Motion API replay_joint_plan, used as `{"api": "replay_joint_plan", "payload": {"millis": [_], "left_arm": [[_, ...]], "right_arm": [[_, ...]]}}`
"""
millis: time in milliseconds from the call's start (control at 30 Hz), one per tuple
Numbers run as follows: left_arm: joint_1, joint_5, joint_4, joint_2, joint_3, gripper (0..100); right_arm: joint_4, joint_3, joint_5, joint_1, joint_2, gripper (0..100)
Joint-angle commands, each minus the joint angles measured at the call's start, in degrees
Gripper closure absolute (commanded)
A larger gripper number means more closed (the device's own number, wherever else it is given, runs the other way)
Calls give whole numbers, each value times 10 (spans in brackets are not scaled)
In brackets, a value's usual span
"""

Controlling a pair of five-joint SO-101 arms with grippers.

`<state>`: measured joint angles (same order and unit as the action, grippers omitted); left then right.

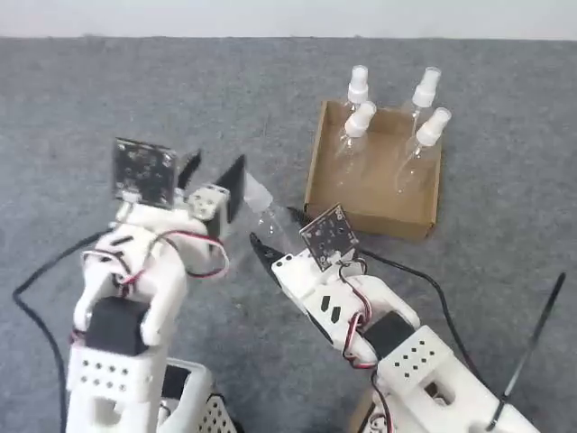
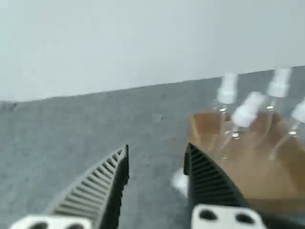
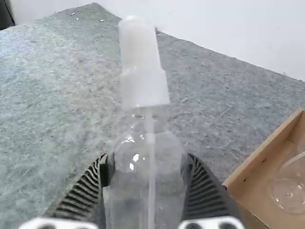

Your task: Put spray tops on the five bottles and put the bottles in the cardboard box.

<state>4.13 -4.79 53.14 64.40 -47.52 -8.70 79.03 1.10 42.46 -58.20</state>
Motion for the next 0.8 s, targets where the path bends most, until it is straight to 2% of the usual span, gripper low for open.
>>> {"api": "replay_joint_plan", "payload": {"millis": [0,200,467,700,767], "left_arm": [[-54,-4,-14,-40,15,852],[-55,-4,-15,-51,4,852],[49,1,-15,-47,-45,852],[50,2,-11,-47,-41,852],[32,2,-11,-47,-32,852]], "right_arm": [[14,-13,11,-7,-22,993],[14,-13,11,-7,-22,993],[14,-13,11,-7,-22,993],[14,-13,11,-7,-22,993],[14,-13,11,-7,-22,993]]}}
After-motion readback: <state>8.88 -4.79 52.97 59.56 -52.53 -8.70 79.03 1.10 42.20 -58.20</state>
